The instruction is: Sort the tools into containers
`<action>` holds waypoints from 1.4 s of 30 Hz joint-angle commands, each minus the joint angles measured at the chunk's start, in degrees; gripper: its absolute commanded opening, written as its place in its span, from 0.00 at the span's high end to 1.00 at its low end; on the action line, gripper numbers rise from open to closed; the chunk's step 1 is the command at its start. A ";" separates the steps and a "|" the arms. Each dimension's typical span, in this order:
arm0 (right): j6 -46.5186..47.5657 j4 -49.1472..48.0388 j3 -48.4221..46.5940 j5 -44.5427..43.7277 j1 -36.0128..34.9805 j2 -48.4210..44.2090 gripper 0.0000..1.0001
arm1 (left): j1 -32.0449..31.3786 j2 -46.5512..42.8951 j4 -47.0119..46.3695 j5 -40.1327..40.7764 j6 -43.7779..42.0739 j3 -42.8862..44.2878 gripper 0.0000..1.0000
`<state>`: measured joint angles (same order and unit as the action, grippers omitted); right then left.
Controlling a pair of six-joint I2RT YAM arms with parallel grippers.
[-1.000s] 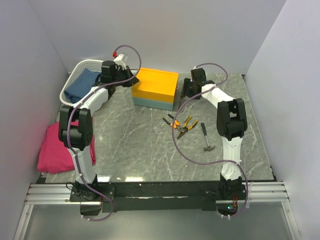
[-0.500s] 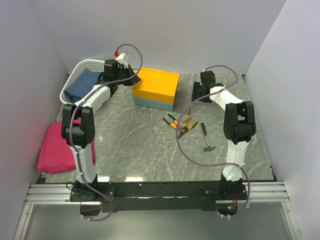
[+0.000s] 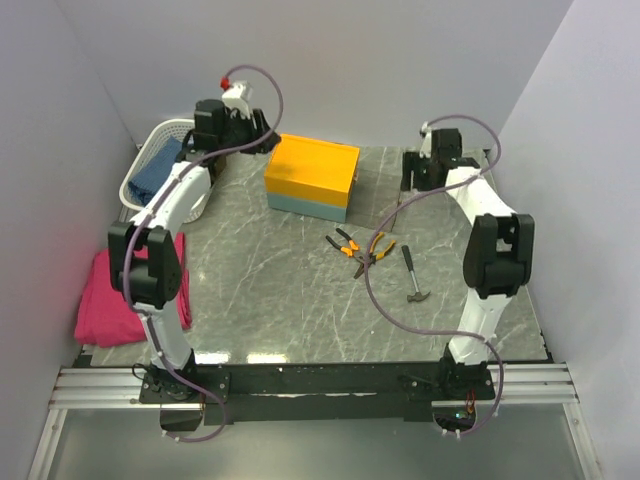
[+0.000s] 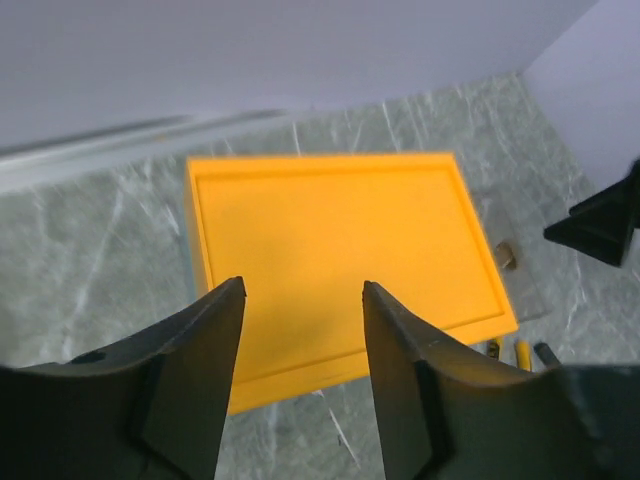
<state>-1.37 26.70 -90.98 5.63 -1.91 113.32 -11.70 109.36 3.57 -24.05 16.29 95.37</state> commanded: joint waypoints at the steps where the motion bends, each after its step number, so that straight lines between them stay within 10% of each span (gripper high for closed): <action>1: 6.81 -9.71 -1.32 13.13 -2.48 -14.77 0.23 | 0.98 -7.92 0.20 4.27 -3.55 5.08 0.38; 10: 13.40 -6.56 9.48 14.22 -14.16 -20.94 0.18 | 7.40 -16.44 -5.22 1.64 8.39 -4.13 0.26; 20: 21.41 2.83 12.95 10.38 -25.50 -11.48 0.17 | 9.24 -33.50 -1.03 4.89 -1.96 -23.73 0.24; 30: 23.60 -0.42 14.34 -4.74 -29.11 -8.20 0.12 | 16.36 -43.08 0.39 2.44 -0.65 -30.59 0.24; 42: 26.15 7.03 13.02 -2.04 -29.20 -2.84 0.16 | 19.17 -43.36 -1.11 -0.02 2.51 -31.65 0.24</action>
<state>23.70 29.26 -76.53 1.87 -30.76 108.20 7.16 66.57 4.99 -22.06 17.30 63.94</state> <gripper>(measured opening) 0.858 0.757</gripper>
